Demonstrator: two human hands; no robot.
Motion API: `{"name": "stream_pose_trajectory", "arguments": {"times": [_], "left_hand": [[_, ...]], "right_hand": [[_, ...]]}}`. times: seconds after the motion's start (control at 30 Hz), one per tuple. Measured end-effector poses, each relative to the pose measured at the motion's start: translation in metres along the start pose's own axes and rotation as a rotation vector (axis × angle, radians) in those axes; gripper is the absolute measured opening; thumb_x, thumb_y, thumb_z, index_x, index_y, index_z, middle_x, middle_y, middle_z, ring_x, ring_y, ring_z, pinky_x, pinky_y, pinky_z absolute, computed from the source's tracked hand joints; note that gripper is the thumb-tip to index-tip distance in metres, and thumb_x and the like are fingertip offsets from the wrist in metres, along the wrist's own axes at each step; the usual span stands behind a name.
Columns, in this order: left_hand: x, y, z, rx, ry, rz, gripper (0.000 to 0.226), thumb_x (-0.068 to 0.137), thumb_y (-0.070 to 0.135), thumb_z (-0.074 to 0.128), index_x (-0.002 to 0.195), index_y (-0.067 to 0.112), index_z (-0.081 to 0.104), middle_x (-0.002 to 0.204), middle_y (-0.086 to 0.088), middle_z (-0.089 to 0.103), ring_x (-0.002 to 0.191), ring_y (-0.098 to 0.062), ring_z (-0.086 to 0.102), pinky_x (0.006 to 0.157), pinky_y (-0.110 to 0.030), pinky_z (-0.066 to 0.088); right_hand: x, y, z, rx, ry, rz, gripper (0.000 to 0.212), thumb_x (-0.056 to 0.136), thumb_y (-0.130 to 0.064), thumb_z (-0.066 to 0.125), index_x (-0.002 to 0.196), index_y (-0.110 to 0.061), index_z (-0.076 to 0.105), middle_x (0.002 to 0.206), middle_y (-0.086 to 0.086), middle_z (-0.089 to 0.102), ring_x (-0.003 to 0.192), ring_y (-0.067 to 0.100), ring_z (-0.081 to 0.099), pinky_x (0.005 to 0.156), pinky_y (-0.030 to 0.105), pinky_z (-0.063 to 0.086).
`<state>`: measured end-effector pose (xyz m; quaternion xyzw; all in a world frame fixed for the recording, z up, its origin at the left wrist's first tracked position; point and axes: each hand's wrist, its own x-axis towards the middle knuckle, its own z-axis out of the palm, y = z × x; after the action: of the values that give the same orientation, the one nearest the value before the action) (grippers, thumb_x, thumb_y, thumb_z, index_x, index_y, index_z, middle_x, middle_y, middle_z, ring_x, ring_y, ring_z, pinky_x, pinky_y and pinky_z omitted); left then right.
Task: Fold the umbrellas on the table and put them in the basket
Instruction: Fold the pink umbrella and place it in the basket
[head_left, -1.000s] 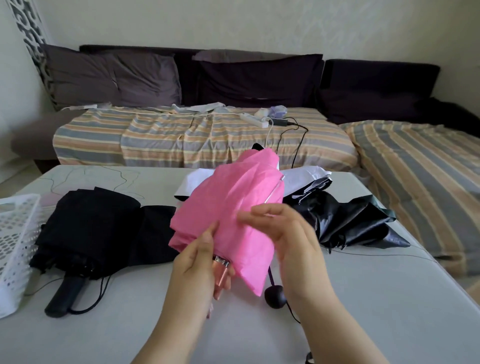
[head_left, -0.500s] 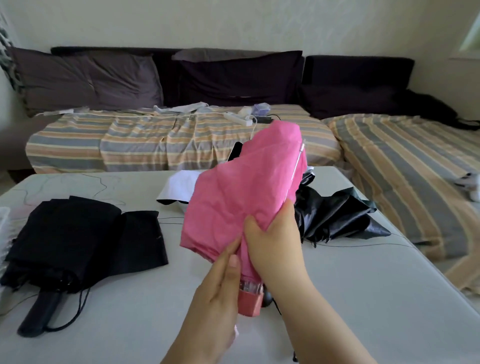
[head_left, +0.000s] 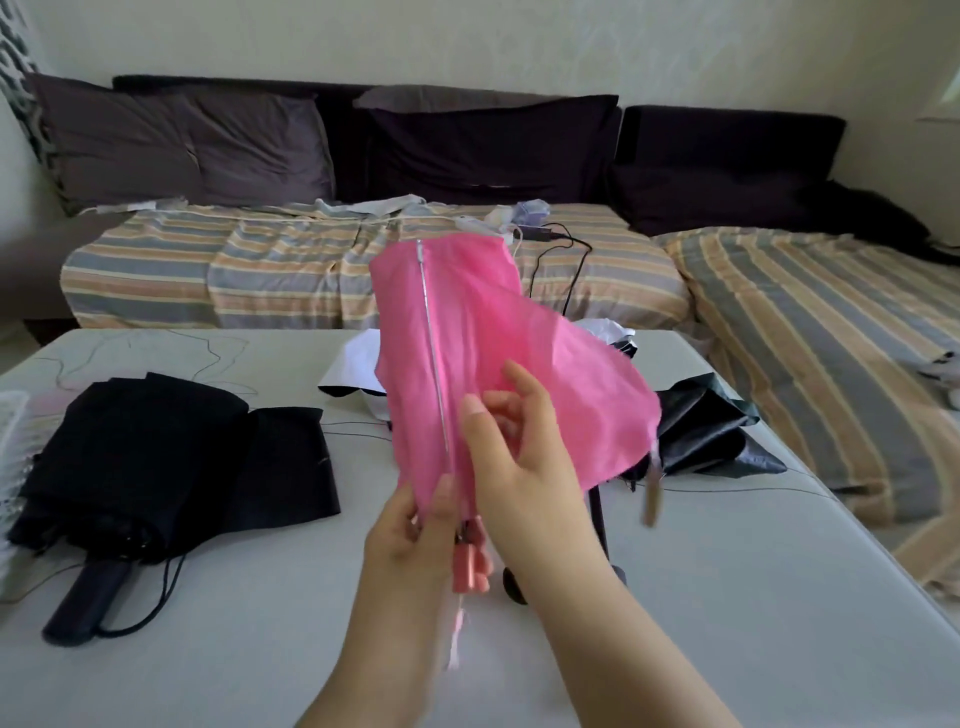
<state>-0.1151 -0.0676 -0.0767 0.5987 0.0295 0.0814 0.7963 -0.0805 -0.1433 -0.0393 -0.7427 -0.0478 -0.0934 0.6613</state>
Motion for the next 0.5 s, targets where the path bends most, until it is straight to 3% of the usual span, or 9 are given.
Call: {"name": "stream_pose_trajectory", "arguments": {"times": [0.07, 0.17, 0.2, 0.27, 0.37, 0.5], "left_hand": [[0.004, 0.003, -0.008, -0.051, 0.058, -0.039, 0.040, 0.076, 0.040, 0.055, 0.087, 0.002, 0.057, 0.059, -0.011, 0.052, 0.042, -0.016, 0.047, 0.040, -0.023, 0.040], [0.011, 0.006, -0.019, -0.063, 0.083, -0.072, 0.035, 0.078, 0.039, 0.054, 0.082, 0.004, 0.054, 0.056, -0.009, 0.051, 0.041, -0.020, 0.045, 0.038, -0.024, 0.035], [0.012, 0.008, -0.021, -0.051, 0.078, -0.071, 0.036, 0.079, 0.039, 0.054, 0.082, 0.004, 0.052, 0.056, -0.008, 0.052, 0.040, -0.020, 0.045, 0.040, -0.024, 0.033], [0.014, 0.009, -0.025, -0.039, 0.063, -0.092, 0.036, 0.080, 0.041, 0.053, 0.083, 0.005, 0.052, 0.056, -0.006, 0.053, 0.041, -0.019, 0.047, 0.046, -0.027, 0.030], [0.014, 0.011, -0.028, -0.056, 0.052, -0.107, 0.032, 0.085, 0.038, 0.051, 0.084, 0.006, 0.051, 0.056, -0.005, 0.053, 0.044, -0.017, 0.049, 0.041, -0.025, 0.033], [0.018, 0.010, -0.033, -0.004, 0.101, -0.087, 0.035, 0.092, 0.033, 0.050, 0.089, -0.002, 0.052, 0.055, -0.008, 0.053, 0.045, -0.019, 0.049, 0.040, -0.025, 0.041]], "right_hand": [[0.003, 0.011, -0.010, -0.182, 0.155, -0.052, 0.057, 0.088, -0.037, 0.060, 0.139, -0.024, 0.038, 0.119, -0.007, 0.046, 0.113, 0.010, 0.046, 0.101, 0.033, 0.042], [0.010, 0.025, -0.031, -0.323, 0.382, 0.012, 0.056, 0.084, -0.028, 0.068, 0.133, -0.020, 0.040, 0.113, -0.008, 0.038, 0.118, 0.013, 0.035, 0.102, 0.029, 0.030], [0.013, 0.028, -0.040, -0.266, 0.367, 0.089, 0.048, 0.084, -0.029, 0.068, 0.125, -0.019, 0.045, 0.105, -0.009, 0.044, 0.113, 0.012, 0.042, 0.097, 0.025, 0.035], [0.018, 0.031, -0.050, -0.019, 0.224, 0.281, 0.024, 0.088, -0.031, 0.065, 0.103, -0.015, 0.055, 0.080, -0.010, 0.057, 0.083, 0.006, 0.058, 0.076, 0.018, 0.044], [0.018, 0.034, -0.051, 0.393, 0.033, 0.488, 0.016, 0.093, -0.025, 0.059, 0.084, -0.012, 0.062, 0.074, 0.002, 0.062, 0.071, 0.015, 0.060, 0.069, 0.026, 0.047], [0.021, 0.027, -0.054, 0.564, 0.117, 0.196, 0.029, 0.088, -0.016, 0.060, 0.059, -0.015, 0.059, 0.062, 0.000, 0.056, 0.060, 0.010, 0.055, 0.063, 0.023, 0.054]]}}
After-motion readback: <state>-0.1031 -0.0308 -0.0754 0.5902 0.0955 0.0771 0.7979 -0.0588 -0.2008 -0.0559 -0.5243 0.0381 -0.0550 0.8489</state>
